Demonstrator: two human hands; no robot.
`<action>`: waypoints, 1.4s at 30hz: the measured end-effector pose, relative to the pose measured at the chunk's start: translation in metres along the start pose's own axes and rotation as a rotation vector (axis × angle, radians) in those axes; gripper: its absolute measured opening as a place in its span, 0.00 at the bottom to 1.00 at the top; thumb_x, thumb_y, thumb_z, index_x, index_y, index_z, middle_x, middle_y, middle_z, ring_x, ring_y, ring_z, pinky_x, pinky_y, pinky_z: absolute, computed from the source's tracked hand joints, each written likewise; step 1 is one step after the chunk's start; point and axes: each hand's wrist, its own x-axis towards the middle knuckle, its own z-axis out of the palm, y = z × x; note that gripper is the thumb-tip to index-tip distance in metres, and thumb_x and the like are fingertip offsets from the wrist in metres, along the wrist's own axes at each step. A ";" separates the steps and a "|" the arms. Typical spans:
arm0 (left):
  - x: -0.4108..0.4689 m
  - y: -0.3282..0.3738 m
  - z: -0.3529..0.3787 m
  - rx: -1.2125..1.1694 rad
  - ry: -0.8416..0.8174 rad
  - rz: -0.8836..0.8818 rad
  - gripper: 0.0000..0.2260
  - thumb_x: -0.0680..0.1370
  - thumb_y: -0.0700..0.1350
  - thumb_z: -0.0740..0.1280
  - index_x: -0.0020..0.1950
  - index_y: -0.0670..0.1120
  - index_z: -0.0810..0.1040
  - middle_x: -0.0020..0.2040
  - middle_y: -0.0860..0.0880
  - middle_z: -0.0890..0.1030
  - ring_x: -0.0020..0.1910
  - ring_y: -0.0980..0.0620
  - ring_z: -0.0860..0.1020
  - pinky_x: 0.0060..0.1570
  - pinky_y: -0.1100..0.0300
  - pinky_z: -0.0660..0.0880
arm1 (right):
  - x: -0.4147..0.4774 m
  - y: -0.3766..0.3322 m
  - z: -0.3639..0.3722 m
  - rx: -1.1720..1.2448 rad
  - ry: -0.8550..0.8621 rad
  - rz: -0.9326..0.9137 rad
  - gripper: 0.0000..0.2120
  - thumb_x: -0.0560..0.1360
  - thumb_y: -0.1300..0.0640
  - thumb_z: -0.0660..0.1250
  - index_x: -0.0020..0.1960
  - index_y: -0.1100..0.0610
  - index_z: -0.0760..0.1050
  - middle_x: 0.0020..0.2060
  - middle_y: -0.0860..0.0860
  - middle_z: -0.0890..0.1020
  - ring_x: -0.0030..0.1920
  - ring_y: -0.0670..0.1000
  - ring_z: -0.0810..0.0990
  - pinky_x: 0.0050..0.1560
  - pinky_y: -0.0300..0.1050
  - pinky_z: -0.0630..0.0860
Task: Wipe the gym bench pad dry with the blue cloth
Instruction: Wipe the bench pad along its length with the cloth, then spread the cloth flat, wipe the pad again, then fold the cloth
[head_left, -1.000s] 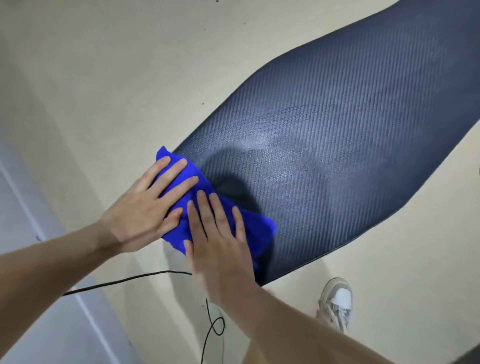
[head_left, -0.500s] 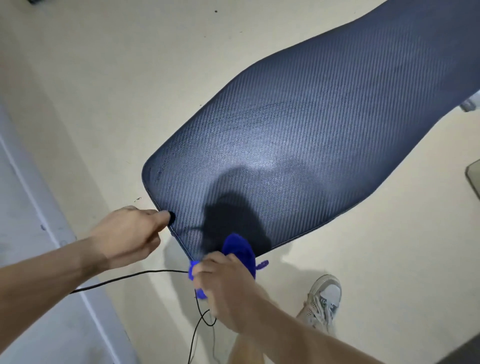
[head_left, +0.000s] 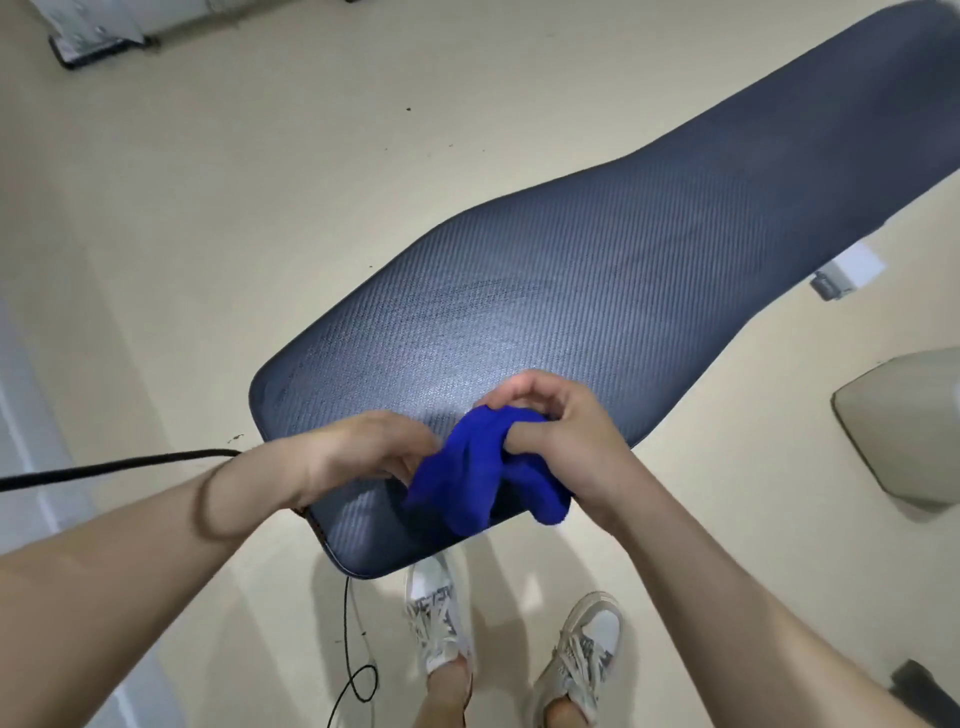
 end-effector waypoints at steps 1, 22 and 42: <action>0.000 0.009 0.005 -0.040 0.003 0.023 0.18 0.65 0.53 0.70 0.46 0.40 0.81 0.43 0.38 0.80 0.44 0.47 0.77 0.52 0.55 0.72 | 0.000 -0.006 -0.011 0.013 0.045 -0.010 0.14 0.59 0.66 0.63 0.40 0.53 0.79 0.46 0.62 0.83 0.43 0.55 0.80 0.48 0.53 0.77; 0.024 0.232 0.109 0.261 0.121 0.218 0.03 0.73 0.37 0.71 0.45 0.40 0.84 0.44 0.38 0.84 0.41 0.43 0.81 0.51 0.48 0.79 | -0.019 -0.078 -0.201 -0.947 0.017 -0.042 0.07 0.70 0.53 0.75 0.41 0.56 0.80 0.30 0.52 0.77 0.31 0.51 0.72 0.31 0.42 0.70; 0.083 0.309 0.063 0.504 1.248 0.898 0.05 0.73 0.38 0.61 0.47 0.46 0.70 0.44 0.49 0.72 0.42 0.54 0.66 0.41 0.61 0.61 | 0.067 -0.168 -0.278 -0.865 0.954 -0.830 0.09 0.74 0.56 0.64 0.49 0.59 0.80 0.45 0.57 0.80 0.49 0.59 0.74 0.48 0.37 0.61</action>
